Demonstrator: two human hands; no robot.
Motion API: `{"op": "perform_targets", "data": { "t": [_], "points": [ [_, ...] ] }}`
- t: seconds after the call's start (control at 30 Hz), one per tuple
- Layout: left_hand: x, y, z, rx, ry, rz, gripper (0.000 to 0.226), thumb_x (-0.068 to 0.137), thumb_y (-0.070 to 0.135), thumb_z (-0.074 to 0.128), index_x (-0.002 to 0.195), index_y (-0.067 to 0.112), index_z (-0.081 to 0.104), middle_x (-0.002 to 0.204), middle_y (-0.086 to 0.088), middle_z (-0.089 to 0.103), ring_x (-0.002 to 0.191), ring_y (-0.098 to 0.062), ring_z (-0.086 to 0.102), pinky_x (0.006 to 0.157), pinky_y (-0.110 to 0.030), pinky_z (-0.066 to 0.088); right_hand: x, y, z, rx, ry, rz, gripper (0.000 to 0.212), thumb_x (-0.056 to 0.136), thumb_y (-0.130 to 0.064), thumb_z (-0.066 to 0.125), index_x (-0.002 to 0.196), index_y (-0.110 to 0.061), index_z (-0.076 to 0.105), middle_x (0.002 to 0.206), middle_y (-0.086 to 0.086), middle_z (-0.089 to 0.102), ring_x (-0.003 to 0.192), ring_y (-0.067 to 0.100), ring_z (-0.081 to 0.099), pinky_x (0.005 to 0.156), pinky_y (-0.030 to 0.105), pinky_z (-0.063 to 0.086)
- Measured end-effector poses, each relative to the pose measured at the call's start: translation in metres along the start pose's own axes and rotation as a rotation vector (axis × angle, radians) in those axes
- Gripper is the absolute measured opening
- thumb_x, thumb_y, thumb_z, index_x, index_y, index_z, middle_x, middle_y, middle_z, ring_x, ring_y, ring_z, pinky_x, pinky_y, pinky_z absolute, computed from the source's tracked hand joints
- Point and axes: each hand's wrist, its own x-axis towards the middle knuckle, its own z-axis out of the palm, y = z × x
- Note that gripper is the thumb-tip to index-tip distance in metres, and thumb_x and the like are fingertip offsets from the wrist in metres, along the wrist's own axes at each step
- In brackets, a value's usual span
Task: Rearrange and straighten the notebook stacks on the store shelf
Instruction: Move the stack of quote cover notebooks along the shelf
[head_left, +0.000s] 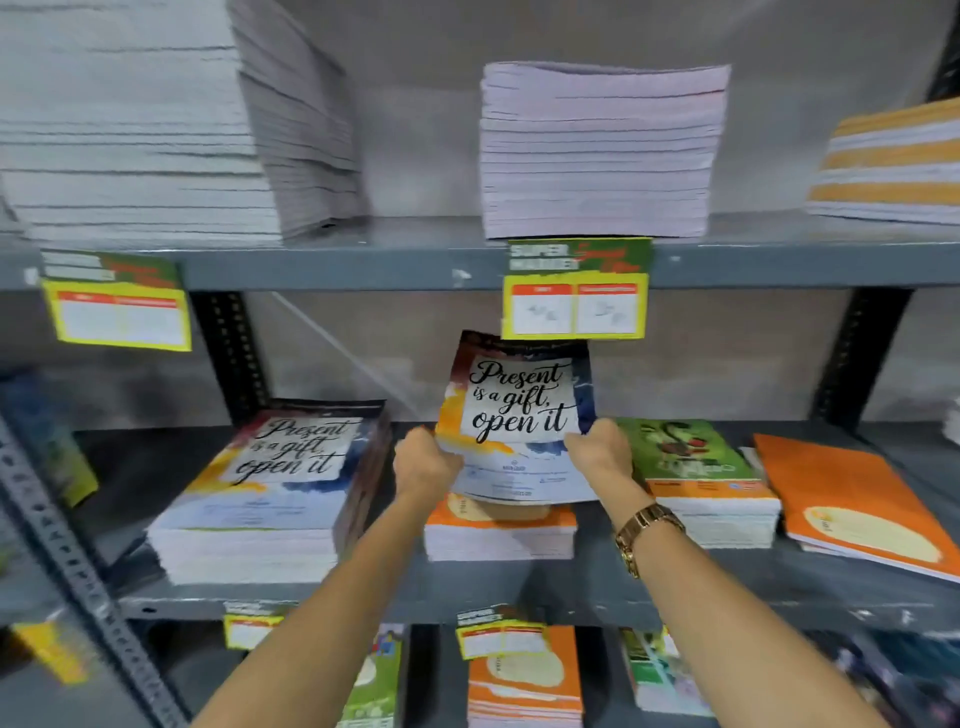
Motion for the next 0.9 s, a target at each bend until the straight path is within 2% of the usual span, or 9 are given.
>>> {"op": "perform_targets", "data": {
  "t": [0.13,0.23,0.3,0.37,0.47,0.57,0.7,0.8,0.9],
  "points": [
    [0.014,-0.039,-0.048,0.046,0.086,-0.042,0.03,0.084,0.01,0.064,0.11,-0.005,0.059,0.114,-0.023,0.066,0.107,-0.037,0.06,0.085,-0.039,0.05,-0.025,-0.037,0.049,0.087,-0.074,-0.025,0.028,0.085,-0.019,0.063,0.106,0.0,0.06,0.113,0.019,0.066,0.101,0.035,0.062,0.068,0.029,0.04],
    [0.025,-0.07,-0.084,0.064,0.143,-0.084,0.006,0.085,0.004,0.06,0.084,-0.001,0.056,0.101,-0.023,0.066,0.096,-0.036,0.061,0.075,-0.039,0.049,-0.041,-0.065,0.086,0.139,-0.191,-0.033,0.034,0.084,-0.023,0.068,0.108,0.0,0.061,0.112,0.017,0.067,0.096,0.03,0.063,0.068,0.028,0.04],
    [0.032,-0.086,-0.103,0.082,0.186,-0.108,0.03,0.085,0.001,0.059,0.061,0.007,0.042,0.079,-0.017,0.058,0.08,-0.03,0.056,0.066,-0.038,0.044,-0.048,-0.081,0.106,0.201,-0.263,-0.021,0.04,0.083,-0.022,0.071,0.113,0.001,0.058,0.114,0.013,0.065,0.1,0.029,0.061,0.07,0.027,0.04],
    [0.036,-0.102,-0.126,0.118,0.219,-0.122,0.037,0.084,0.0,0.057,0.055,0.008,0.036,0.074,-0.017,0.055,0.078,-0.031,0.055,0.068,-0.041,0.047,-0.056,-0.098,0.126,0.287,-0.354,0.008,0.044,0.083,-0.015,0.072,0.119,0.002,0.053,0.114,0.01,0.061,0.107,0.03,0.059,0.076,0.028,0.042],
    [0.043,-0.124,-0.15,0.109,0.271,-0.156,0.008,0.084,0.0,0.055,0.079,-0.006,0.059,0.097,-0.027,0.066,0.095,-0.04,0.062,0.078,-0.043,0.051,-0.066,-0.116,0.153,0.37,-0.466,0.065,0.046,0.081,0.001,0.07,0.121,0.006,0.05,0.123,0.016,0.061,0.111,0.032,0.06,0.086,0.032,0.049],
    [0.053,-0.147,-0.165,0.114,0.295,-0.178,0.014,0.083,-0.002,0.053,0.083,-0.012,0.062,0.101,-0.033,0.067,0.096,-0.044,0.063,0.08,-0.046,0.053,-0.071,-0.125,0.18,0.393,-0.566,0.094,0.039,0.078,0.011,0.067,0.115,0.01,0.054,0.124,0.024,0.061,0.113,0.036,0.06,0.1,0.048,0.048],
    [0.062,-0.17,-0.171,0.139,0.302,-0.187,0.019,0.084,-0.004,0.05,0.088,-0.019,0.06,0.099,-0.036,0.064,0.093,-0.045,0.061,0.075,-0.046,0.052,-0.081,-0.125,0.206,0.284,-0.55,0.096,0.04,0.078,0.004,0.071,0.115,0.003,0.055,0.121,0.019,0.064,0.109,0.033,0.062,0.093,0.039,0.053],
    [0.066,-0.182,-0.169,0.174,0.295,-0.171,0.017,0.088,-0.002,0.049,0.095,-0.014,0.06,0.107,-0.033,0.06,0.096,-0.042,0.058,0.073,-0.039,0.047,-0.085,-0.124,0.213,0.127,-0.476,0.019,0.042,0.077,-0.007,0.075,0.114,0.001,0.057,0.12,0.016,0.064,0.11,0.03,0.062,0.088,0.033,0.051],
    [0.067,-0.188,-0.167,0.257,0.314,-0.163,0.02,0.091,0.008,0.054,0.102,-0.007,0.061,0.112,-0.027,0.058,0.097,-0.04,0.059,0.079,-0.042,0.049,-0.087,-0.128,0.212,0.016,-0.42,-0.079,0.039,0.078,-0.013,0.076,0.111,-0.002,0.06,0.119,0.013,0.066,0.109,0.027,0.063,0.079,0.028,0.049]
  ]
}}
